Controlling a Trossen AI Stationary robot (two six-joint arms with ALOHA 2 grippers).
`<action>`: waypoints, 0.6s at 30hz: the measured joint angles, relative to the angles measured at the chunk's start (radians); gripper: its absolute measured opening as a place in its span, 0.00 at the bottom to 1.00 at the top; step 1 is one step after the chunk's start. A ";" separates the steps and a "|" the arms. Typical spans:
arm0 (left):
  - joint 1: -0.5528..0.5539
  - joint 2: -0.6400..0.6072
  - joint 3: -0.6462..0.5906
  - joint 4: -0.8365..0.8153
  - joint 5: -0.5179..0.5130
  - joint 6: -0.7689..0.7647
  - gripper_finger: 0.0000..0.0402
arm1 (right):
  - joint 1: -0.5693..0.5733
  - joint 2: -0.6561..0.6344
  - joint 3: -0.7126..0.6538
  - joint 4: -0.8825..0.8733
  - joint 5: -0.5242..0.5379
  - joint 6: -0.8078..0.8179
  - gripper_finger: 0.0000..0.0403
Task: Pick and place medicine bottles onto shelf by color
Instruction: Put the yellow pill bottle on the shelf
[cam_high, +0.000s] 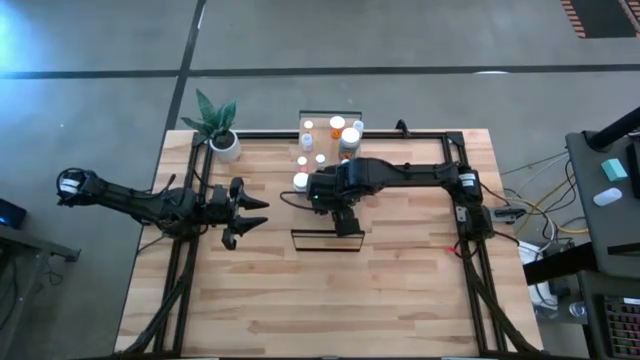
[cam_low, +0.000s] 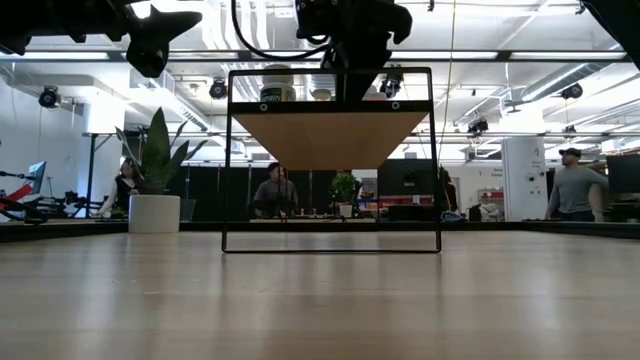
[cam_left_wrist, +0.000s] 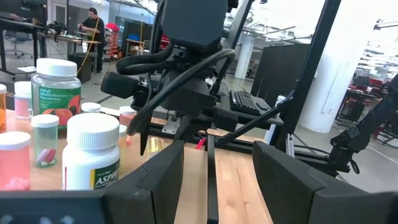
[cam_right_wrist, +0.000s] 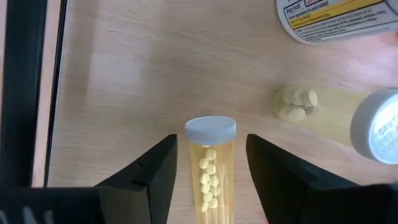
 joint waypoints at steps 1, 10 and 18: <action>0.000 0.000 0.000 0.000 0.000 0.000 0.44 | -0.003 0.000 0.000 -0.001 -0.006 0.001 0.45; 0.000 0.000 0.000 0.000 0.000 0.000 0.44 | -0.020 0.000 -0.002 0.000 -0.073 0.001 0.33; 0.000 0.000 0.000 0.000 0.000 0.000 0.44 | -0.023 -0.002 -0.020 0.003 -0.072 0.000 0.22</action>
